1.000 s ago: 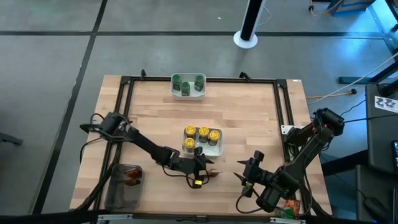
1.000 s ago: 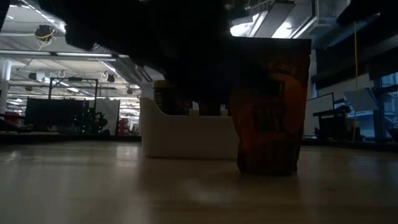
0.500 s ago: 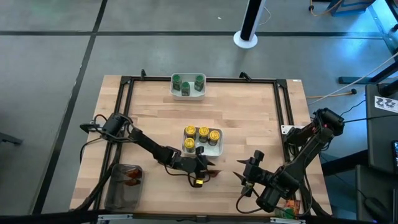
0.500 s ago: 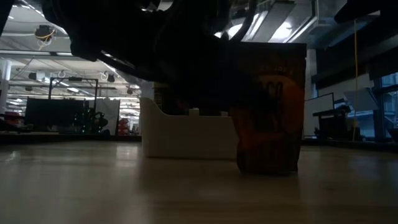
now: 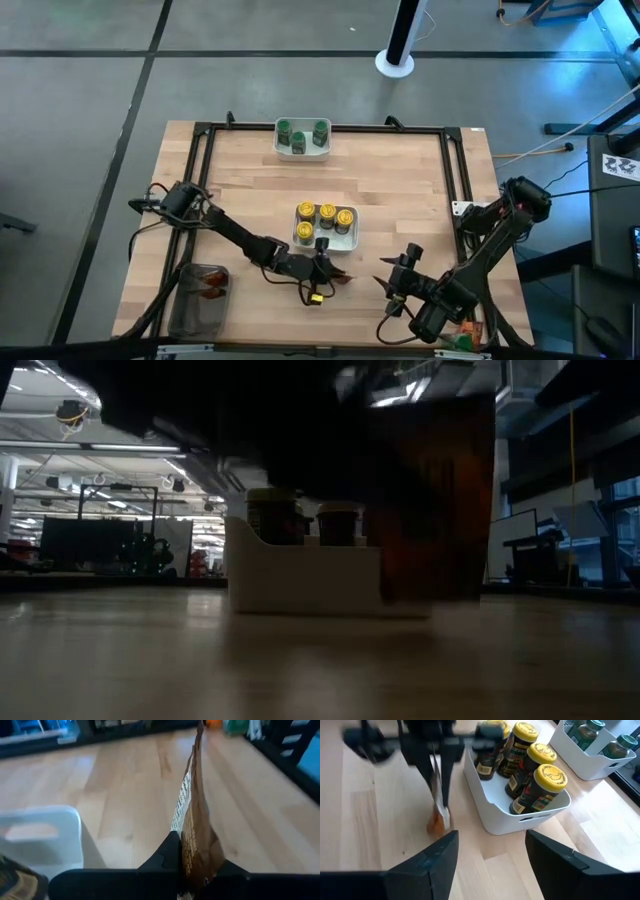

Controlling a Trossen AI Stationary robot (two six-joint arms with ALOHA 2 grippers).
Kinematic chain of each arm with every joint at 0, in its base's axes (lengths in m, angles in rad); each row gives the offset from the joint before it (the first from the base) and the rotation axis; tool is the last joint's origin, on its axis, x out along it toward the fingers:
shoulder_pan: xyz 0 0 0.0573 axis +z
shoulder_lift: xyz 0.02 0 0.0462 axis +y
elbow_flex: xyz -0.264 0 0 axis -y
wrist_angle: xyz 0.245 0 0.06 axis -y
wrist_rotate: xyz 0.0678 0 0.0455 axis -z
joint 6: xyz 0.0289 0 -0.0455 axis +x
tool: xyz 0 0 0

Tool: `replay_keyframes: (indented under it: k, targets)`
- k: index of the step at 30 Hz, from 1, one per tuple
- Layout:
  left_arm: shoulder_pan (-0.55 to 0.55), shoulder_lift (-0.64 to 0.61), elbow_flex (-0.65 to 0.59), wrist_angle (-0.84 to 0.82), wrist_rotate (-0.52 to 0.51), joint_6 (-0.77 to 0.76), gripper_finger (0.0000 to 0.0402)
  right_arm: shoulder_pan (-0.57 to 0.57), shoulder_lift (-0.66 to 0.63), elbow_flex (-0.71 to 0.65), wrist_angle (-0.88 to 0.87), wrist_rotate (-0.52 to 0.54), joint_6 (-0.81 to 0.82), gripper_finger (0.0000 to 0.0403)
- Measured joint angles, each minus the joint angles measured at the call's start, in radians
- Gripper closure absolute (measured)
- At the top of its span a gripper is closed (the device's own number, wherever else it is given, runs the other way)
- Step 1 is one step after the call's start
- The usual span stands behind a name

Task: Sort spices by type
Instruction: Put the top orange seasoning pack into the black bin

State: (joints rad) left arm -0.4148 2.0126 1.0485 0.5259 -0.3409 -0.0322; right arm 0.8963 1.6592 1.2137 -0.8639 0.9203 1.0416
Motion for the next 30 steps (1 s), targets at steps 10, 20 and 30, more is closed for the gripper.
replay_keyframes:
  k: [10,20,30]
  targets:
    - [-0.089,-0.222,0.0,-0.279,-0.031,-0.037,0.04,0.0,0.029,0.0,0.013,0.007,0.0,0.0173]
    - [-0.227,-0.447,0.001,-0.564,-0.112,-0.179,0.0401,0.0,0.029,0.0,0.039,0.055,0.0,0.0173]
    - [-0.374,-0.601,0.001,-0.906,-0.122,-0.503,0.0401,0.0,0.029,0.0,0.053,0.074,0.0,0.0173]
